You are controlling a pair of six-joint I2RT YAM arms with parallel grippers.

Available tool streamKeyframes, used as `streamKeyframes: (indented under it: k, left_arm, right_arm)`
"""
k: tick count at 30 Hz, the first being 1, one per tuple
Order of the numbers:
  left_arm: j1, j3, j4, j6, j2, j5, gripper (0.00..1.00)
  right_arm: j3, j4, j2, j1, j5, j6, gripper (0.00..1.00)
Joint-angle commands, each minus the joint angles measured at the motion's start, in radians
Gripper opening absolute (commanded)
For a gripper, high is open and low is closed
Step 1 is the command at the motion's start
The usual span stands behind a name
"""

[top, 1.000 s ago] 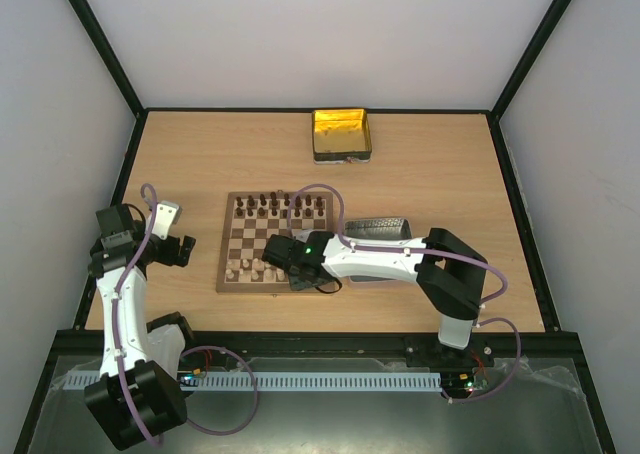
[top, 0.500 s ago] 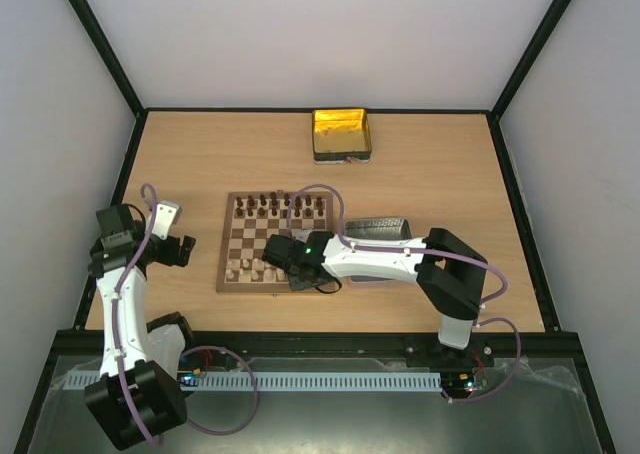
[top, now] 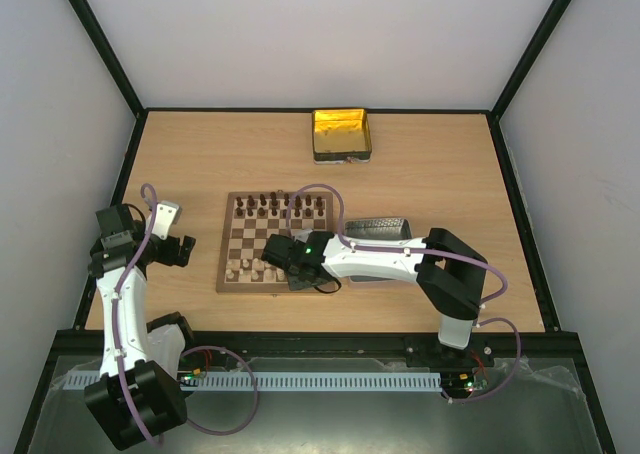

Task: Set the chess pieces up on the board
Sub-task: Place the chess piece on the chessboard.

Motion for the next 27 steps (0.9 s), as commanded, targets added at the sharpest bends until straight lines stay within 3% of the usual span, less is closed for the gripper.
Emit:
streamKeyframes:
  k: [1, 27]
  left_arm:
    - [-0.004, -0.015, 0.006, 0.001, -0.012, 0.005, 0.99]
    - [-0.004, -0.015, 0.003, 0.003, -0.007, 0.010, 0.99]
  right_arm:
    - [0.006, -0.026, -0.029, 0.004, 0.040, 0.011, 0.27]
    - [0.036, -0.031, -0.004, 0.004, 0.059, 0.009, 0.30]
